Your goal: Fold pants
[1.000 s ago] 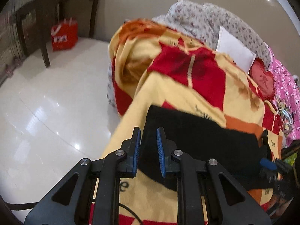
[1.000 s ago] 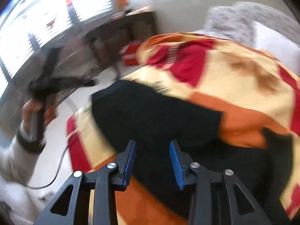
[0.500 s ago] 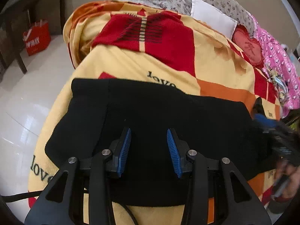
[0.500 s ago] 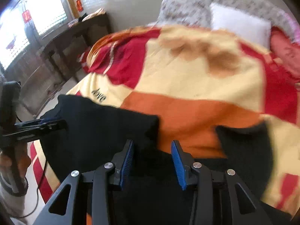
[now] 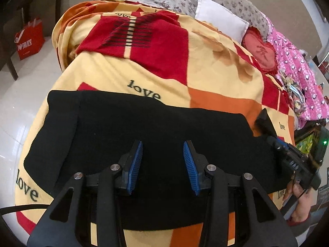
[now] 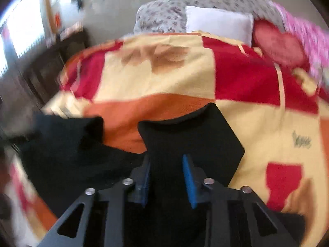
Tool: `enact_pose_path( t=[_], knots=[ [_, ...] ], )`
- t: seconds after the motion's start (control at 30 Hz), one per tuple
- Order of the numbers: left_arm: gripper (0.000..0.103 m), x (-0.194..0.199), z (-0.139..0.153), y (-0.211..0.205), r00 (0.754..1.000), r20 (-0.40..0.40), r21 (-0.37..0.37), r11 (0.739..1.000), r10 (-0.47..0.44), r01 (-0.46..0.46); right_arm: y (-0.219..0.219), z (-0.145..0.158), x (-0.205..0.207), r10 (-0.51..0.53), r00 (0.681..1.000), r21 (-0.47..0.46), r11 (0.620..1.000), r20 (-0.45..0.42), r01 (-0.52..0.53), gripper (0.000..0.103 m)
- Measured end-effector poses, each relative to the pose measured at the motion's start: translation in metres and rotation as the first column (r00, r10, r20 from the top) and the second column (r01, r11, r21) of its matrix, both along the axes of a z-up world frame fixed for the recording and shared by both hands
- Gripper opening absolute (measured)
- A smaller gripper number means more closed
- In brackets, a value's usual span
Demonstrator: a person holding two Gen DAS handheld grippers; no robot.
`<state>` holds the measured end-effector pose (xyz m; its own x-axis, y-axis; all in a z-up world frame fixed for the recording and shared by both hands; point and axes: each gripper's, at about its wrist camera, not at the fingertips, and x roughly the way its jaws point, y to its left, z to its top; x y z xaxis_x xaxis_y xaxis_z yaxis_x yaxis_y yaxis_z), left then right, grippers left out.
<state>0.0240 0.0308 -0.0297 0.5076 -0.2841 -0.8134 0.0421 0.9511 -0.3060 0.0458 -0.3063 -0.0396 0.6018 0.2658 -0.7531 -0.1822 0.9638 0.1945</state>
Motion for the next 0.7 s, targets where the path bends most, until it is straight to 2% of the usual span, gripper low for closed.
enact_pose_path(
  t=[0.03, 0.07, 0.23, 0.37, 0.47, 0.6, 0.7],
  knots=[
    [0.040, -0.001, 0.001, 0.000, 1.000, 0.001, -0.002, 1.000, 0.000, 0.000, -0.008, 0.003, -0.008, -0.011, 1.000, 0.018, 1.000, 0.010, 0.011, 0.011],
    [0.040, 0.000, 0.002, 0.000, 1.000, 0.000, -0.004, 1.000, 0.003, -0.003, -0.016, 0.009, -0.015, -0.036, 0.999, 0.017, 0.999, 0.028, 0.035, 0.008],
    [0.040, 0.001, 0.002, -0.005, 1.000, -0.011, -0.028, 1.000, 0.002, -0.002, -0.070, 0.039, -0.065, -0.132, 0.988, 0.129, 0.984, 0.081, 0.121, 0.005],
    [0.040, -0.002, 0.004, -0.018, 0.999, -0.005, -0.021, 0.999, -0.032, 0.032, -0.106, 0.047, -0.115, -0.200, 0.976, 0.189, 0.965, 0.082, 0.181, 0.005],
    [0.040, -0.002, 0.005, -0.030, 0.998, -0.007, -0.015, 0.998, -0.062, 0.062, -0.129, 0.031, -0.139, -0.229, 0.973, 0.230, 0.949, 0.031, 0.216, 0.005],
    [0.040, -0.004, 0.009, -0.044, 0.996, 0.000, -0.011, 0.996, -0.089, 0.089, -0.138, -0.012, -0.147, -0.228, 0.970, 0.264, 0.933, -0.089, 0.244, 0.005],
    [0.040, -0.006, 0.011, -0.052, 0.994, 0.005, 0.009, 0.994, -0.109, 0.109, -0.147, -0.021, -0.156, -0.251, 0.965, 0.328, 0.908, -0.078, 0.262, 0.008]
  ],
)
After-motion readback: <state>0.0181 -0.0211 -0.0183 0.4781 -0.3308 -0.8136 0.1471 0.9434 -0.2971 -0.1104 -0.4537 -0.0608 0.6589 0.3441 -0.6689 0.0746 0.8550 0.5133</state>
